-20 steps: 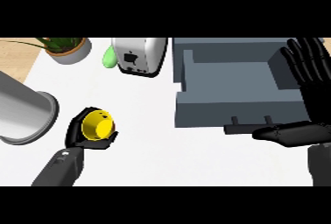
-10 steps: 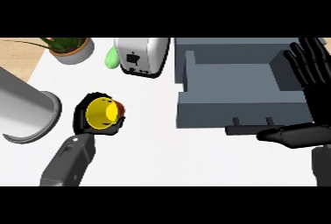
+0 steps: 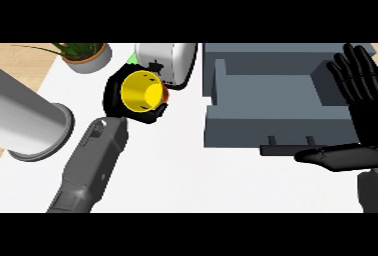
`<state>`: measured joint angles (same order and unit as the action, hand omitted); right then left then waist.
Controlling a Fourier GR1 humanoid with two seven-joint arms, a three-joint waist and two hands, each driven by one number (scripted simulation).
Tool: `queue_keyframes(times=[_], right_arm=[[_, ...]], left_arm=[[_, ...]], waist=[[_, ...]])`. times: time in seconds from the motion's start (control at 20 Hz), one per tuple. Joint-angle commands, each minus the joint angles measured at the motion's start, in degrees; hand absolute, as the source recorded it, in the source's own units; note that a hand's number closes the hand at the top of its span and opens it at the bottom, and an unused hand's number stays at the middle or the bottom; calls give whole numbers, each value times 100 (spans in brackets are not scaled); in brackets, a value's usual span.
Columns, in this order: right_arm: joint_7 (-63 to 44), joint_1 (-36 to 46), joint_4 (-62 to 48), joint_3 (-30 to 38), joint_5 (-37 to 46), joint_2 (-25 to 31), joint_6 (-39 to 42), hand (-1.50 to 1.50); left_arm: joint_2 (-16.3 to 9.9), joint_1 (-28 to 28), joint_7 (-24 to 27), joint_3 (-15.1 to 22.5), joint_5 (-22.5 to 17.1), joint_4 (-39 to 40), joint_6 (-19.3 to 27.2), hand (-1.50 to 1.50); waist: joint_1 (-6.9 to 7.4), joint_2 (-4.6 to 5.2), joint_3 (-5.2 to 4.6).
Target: Pick up the cup, place it into the drawer and close the drawer
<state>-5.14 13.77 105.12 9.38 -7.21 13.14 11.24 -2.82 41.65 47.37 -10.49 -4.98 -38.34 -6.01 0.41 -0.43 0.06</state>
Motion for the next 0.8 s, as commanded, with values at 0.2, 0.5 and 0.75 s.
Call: queue_keyframes(times=[0.2, 0.5, 0.75], right_arm=[[104, -44, 45, -234, 232, -254, -167, -150], [174, -61, -12, 116, -85, 88, 165, -150], [155, 276, -289, -16, 82, -72, -42, -150]], left_arm=[[275, 1188, -1757, 664, -279, -839, 1029, 150], [280, 2338, -2569, 947, -204, -403, 1850, 150], [282, 3144, -3325, 1569, -744, 285, 2467, 150]], waist=[[-87, 28, -3], [-224, 68, -1], [-293, 88, 1]])
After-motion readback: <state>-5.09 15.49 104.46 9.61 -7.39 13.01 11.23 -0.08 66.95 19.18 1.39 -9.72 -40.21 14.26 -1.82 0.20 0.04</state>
